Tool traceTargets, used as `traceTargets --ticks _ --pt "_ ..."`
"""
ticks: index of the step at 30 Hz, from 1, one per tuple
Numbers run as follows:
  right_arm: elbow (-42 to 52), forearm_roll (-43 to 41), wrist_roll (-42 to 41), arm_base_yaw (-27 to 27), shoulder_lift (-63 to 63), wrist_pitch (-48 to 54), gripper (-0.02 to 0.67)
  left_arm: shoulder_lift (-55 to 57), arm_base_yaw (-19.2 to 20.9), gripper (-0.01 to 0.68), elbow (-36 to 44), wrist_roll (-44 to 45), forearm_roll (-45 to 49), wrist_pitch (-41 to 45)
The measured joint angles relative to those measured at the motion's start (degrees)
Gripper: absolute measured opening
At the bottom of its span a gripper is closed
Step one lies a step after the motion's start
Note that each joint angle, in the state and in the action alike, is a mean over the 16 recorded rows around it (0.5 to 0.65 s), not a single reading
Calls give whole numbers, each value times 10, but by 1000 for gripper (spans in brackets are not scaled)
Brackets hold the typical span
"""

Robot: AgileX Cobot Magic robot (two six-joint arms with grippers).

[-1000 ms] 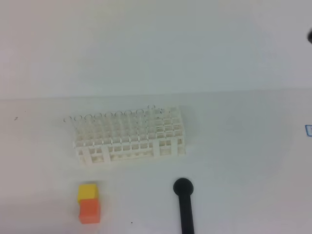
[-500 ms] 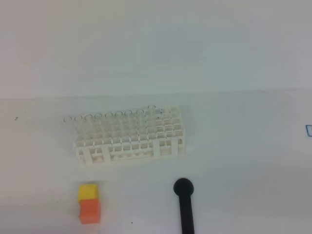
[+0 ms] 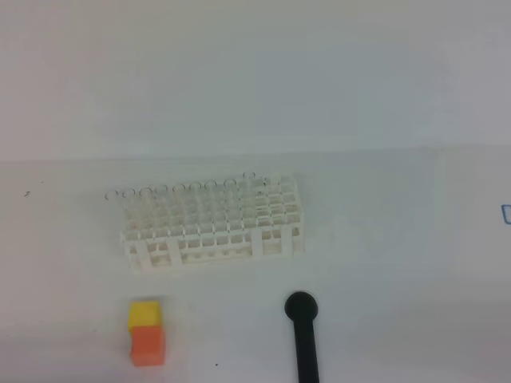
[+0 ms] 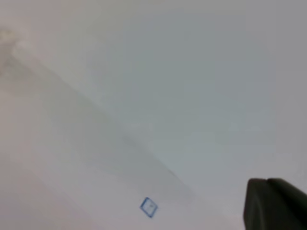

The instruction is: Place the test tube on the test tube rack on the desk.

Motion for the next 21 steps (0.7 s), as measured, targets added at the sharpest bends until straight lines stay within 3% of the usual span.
traceTargets --ticks 7,21 --pt "20 -81 68 -1 -20 3 -1 0 0 -1 0 0 0 2" --pt "32 -187 452 -27 -35 87 -1 0 0 2 0 0 0 2"
